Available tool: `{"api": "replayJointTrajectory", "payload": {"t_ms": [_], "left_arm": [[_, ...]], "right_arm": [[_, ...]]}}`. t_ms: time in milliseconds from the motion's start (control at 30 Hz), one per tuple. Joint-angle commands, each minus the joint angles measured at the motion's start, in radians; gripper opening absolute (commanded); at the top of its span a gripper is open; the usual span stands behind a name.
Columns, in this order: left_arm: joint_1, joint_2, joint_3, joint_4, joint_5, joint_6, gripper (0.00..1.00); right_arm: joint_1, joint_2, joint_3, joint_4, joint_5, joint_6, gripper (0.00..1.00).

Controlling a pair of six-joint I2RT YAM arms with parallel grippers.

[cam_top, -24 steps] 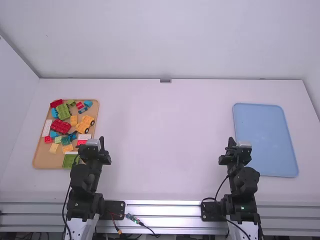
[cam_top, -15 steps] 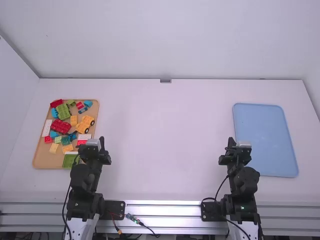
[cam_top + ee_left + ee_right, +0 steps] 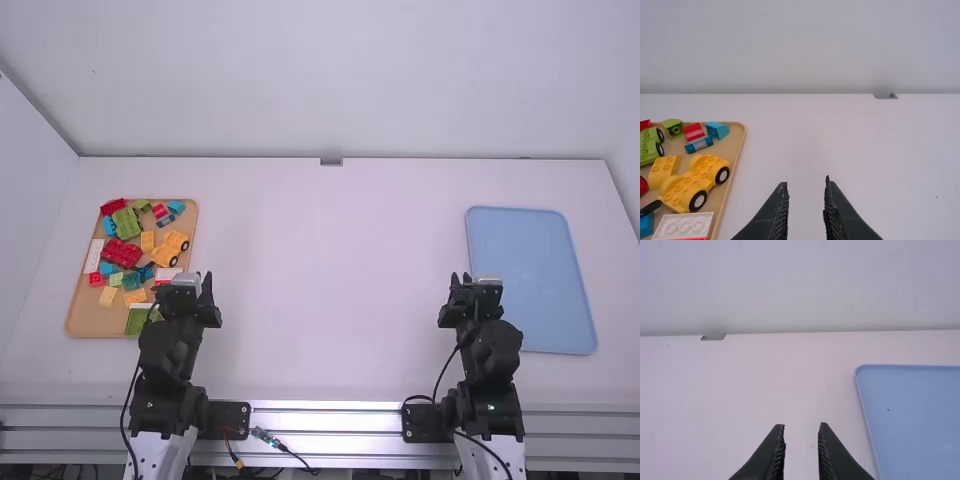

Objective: Assemble lego blocks to make yellow taxi

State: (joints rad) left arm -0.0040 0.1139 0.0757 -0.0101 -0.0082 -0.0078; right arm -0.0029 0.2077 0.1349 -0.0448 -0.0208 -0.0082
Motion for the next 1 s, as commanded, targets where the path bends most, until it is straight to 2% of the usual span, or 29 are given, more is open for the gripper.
{"api": "replayJointTrajectory", "payload": {"t_ms": [0,433,667,833,900,967], "left_arm": [[-0.008,0.028,0.052,-0.001,0.0,0.0,0.23],[-0.019,0.287,0.283,-0.089,-0.004,0.025,0.47],[-0.024,0.454,0.418,-0.133,-0.006,0.127,0.6],[-0.002,0.679,0.625,-0.244,-0.07,0.179,0.71],[0.006,0.72,0.668,-0.27,-0.069,0.198,0.73],[0.033,0.832,0.787,-0.35,-0.04,0.258,0.77]], "right_arm": [[-0.002,0.058,0.07,-0.003,-0.022,0.004,0.23],[-0.005,0.352,0.282,-0.016,-0.08,0.001,0.48],[-0.006,0.506,0.39,-0.036,-0.109,-0.015,0.61],[-0.007,0.631,0.482,-0.034,-0.132,-0.018,0.71],[-0.007,0.654,0.498,-0.034,-0.136,-0.018,0.73],[-0.007,0.701,0.533,-0.032,-0.144,-0.019,0.77]]}}
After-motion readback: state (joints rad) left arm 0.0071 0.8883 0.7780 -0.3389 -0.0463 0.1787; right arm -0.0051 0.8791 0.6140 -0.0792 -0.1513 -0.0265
